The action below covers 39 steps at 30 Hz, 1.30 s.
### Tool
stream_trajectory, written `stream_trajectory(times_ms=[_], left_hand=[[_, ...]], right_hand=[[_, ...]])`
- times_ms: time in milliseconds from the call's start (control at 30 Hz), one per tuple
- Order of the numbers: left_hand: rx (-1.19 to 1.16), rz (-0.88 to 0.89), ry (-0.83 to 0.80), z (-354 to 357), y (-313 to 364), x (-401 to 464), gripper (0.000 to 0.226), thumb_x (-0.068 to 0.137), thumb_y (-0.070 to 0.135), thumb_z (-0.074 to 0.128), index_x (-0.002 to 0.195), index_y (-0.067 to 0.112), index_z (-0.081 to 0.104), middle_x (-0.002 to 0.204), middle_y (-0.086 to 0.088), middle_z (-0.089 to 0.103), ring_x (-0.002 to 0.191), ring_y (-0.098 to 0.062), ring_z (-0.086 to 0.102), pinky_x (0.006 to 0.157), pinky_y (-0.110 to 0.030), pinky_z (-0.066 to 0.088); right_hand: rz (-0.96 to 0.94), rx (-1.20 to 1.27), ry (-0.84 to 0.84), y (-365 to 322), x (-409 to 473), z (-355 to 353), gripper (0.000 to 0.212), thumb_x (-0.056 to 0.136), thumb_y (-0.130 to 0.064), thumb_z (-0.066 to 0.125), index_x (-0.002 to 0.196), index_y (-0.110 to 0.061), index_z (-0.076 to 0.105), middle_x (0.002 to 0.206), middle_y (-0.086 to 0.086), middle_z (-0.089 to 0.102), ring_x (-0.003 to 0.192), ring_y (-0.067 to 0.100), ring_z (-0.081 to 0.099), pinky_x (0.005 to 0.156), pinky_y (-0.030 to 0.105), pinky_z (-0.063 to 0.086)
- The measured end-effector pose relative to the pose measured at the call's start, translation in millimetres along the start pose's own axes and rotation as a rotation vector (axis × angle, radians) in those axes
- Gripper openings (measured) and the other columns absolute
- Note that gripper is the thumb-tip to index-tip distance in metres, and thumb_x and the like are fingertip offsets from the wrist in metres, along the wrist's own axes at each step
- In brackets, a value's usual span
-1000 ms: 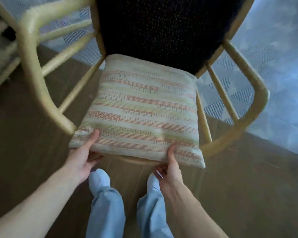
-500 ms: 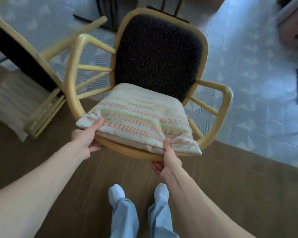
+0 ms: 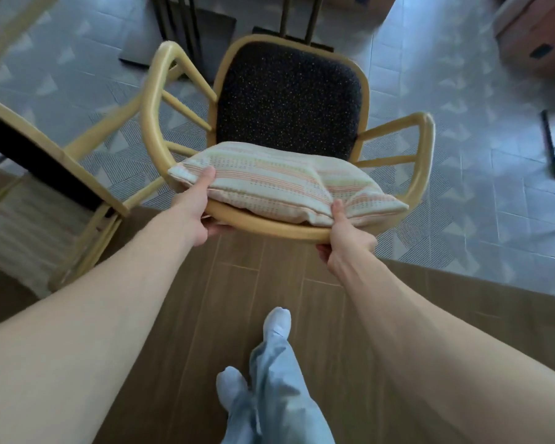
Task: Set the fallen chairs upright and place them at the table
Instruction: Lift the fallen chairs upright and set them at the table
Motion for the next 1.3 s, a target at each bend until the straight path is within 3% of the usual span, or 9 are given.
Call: stream_trajectory(times_ms=[133,233,300,433,600,867,1033,1133,1300], left_hand=[[-0.055,-0.004,-0.057,30,26,15,0.056,0.075,0.054,0.081,0.111,0.014,0.063,0.102,-0.014,0.074,0.086,-0.032,0.074,0.055,-0.052,0.060],[-0.038,0.038,-0.070,56,55,27,0.052,0.079,0.052,0.078,0.111,0.013,0.063,0.099,-0.016,0.075,0.070,-0.032,0.077,0.054,-0.051,0.059],[-0.010,0.072,-0.071,74,79,38,0.051,0.084,0.050,0.075,0.115,0.013,0.061,0.100,-0.018,0.074,0.066,-0.033,0.076,0.053,-0.051,0.059],[0.021,0.085,-0.053,107,117,53,0.052,0.088,0.049,0.072,0.122,0.013,0.058,0.104,-0.018,0.072,0.071,-0.036,0.076,0.053,-0.051,0.059],[0.043,0.093,-0.037,133,146,70,0.055,0.089,0.049,0.070,0.130,0.015,0.054,0.111,-0.019,0.069,0.086,-0.038,0.073,0.054,-0.049,0.060],[0.052,0.110,-0.030,143,160,82,0.053,0.089,0.048,0.071,0.127,0.014,0.055,0.108,-0.020,0.069,0.079,-0.040,0.074,0.055,-0.049,0.060],[0.070,0.168,-0.121,122,151,61,0.044,0.095,0.047,0.063,0.115,0.008,0.059,0.105,-0.021,0.071,0.089,-0.038,0.074,0.065,-0.053,0.062],[0.199,0.260,-0.085,98,145,41,0.032,0.099,0.041,0.059,0.091,0.011,0.063,0.085,-0.013,0.072,0.077,-0.027,0.075,0.066,-0.051,0.064],[0.456,0.440,-0.152,11,159,-10,0.032,0.100,0.045,0.055,0.093,0.016,0.066,0.094,-0.007,0.071,0.086,-0.023,0.068,0.082,-0.044,0.056]], right_hand=[[-0.111,0.003,0.098,-39,14,30,0.079,0.067,-0.063,0.084,0.116,-0.007,0.057,0.110,0.010,0.063,0.108,0.035,0.065,0.090,0.050,0.058],[-0.157,0.035,0.093,-73,25,52,0.063,0.072,-0.059,0.083,0.104,-0.012,0.055,0.081,-0.001,0.051,0.098,0.033,0.066,0.085,0.050,0.060],[-0.171,0.040,0.085,-98,32,68,0.065,0.073,-0.057,0.083,0.110,-0.008,0.059,0.077,-0.001,0.048,0.093,0.032,0.067,0.079,0.049,0.062],[-0.170,0.016,0.083,-142,47,92,0.067,0.075,-0.055,0.081,0.116,-0.006,0.061,0.099,0.007,0.063,0.096,0.032,0.069,0.083,0.049,0.061],[-0.164,-0.013,0.103,-176,62,114,0.068,0.077,-0.054,0.079,0.119,-0.005,0.059,0.097,0.006,0.057,0.096,0.033,0.068,0.084,0.049,0.060],[-0.150,-0.032,0.101,-194,64,124,0.072,0.081,-0.057,0.074,0.126,-0.005,0.053,0.117,0.012,0.064,0.104,0.034,0.067,0.091,0.049,0.057],[-0.106,-0.064,-0.074,-172,28,122,0.086,0.088,-0.072,0.052,0.138,-0.003,0.048,0.130,0.015,0.062,0.116,0.036,0.062,0.103,0.051,0.050],[-0.139,-0.160,-0.220,-140,-16,131,0.084,0.092,-0.072,0.046,0.144,-0.005,0.047,0.138,0.013,0.057,0.121,0.036,0.057,0.109,0.050,0.044],[-0.364,-0.343,-0.537,-103,-129,161,0.049,0.101,-0.056,0.045,0.106,-0.014,0.070,0.111,0.006,0.074,0.109,0.028,0.067,0.104,0.051,0.049]])
Point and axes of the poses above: each hand's wrist, its own x-axis towards the middle knuckle, its own z-axis out of the palm, y = z × x, the point moved 2 cm from there along x, towards the middle knuckle
